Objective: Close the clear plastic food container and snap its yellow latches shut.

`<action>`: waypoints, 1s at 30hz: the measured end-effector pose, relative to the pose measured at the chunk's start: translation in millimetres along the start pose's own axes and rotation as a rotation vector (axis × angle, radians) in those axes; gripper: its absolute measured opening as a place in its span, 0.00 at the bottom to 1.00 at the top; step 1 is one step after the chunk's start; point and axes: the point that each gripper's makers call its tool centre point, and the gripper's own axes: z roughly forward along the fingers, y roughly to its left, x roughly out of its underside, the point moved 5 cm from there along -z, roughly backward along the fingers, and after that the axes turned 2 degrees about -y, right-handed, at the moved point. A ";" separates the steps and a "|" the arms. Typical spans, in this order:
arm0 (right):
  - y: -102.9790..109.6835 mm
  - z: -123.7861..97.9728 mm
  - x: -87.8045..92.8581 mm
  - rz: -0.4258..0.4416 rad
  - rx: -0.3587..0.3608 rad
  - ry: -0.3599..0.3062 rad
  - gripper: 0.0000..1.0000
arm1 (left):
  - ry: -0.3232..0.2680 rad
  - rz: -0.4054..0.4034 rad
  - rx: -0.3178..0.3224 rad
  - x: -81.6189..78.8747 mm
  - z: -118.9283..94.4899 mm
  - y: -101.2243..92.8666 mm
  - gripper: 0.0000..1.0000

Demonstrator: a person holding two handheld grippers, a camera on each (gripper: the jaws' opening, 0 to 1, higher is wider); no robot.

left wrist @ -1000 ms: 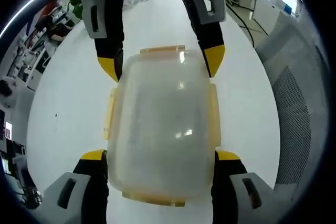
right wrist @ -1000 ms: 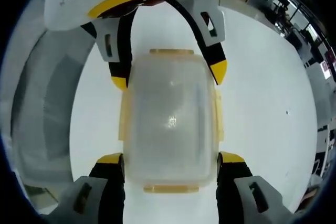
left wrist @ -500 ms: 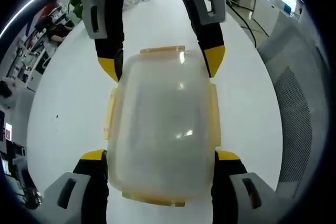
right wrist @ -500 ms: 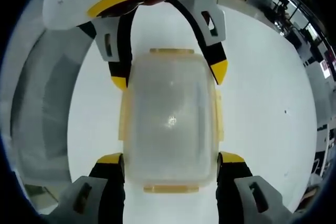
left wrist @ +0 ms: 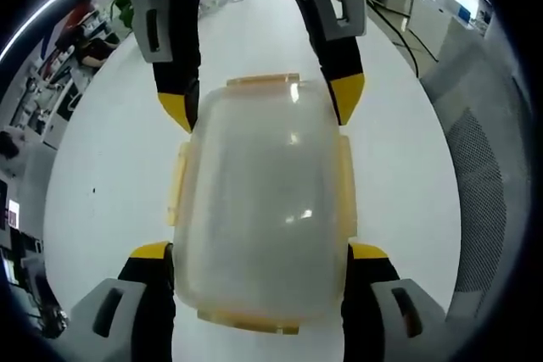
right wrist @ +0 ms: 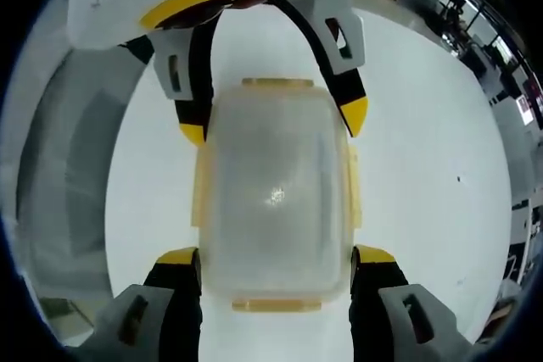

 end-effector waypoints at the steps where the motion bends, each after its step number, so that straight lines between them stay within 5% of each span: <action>1: -0.2 0.0 0.1 0.000 0.000 0.000 0.71 | 0.000 0.000 0.000 -0.1 0.1 0.4 0.81; 30: -4.1 -1.5 1.2 0.008 0.012 -0.004 0.72 | -0.003 0.012 -0.007 -0.9 2.9 4.4 0.84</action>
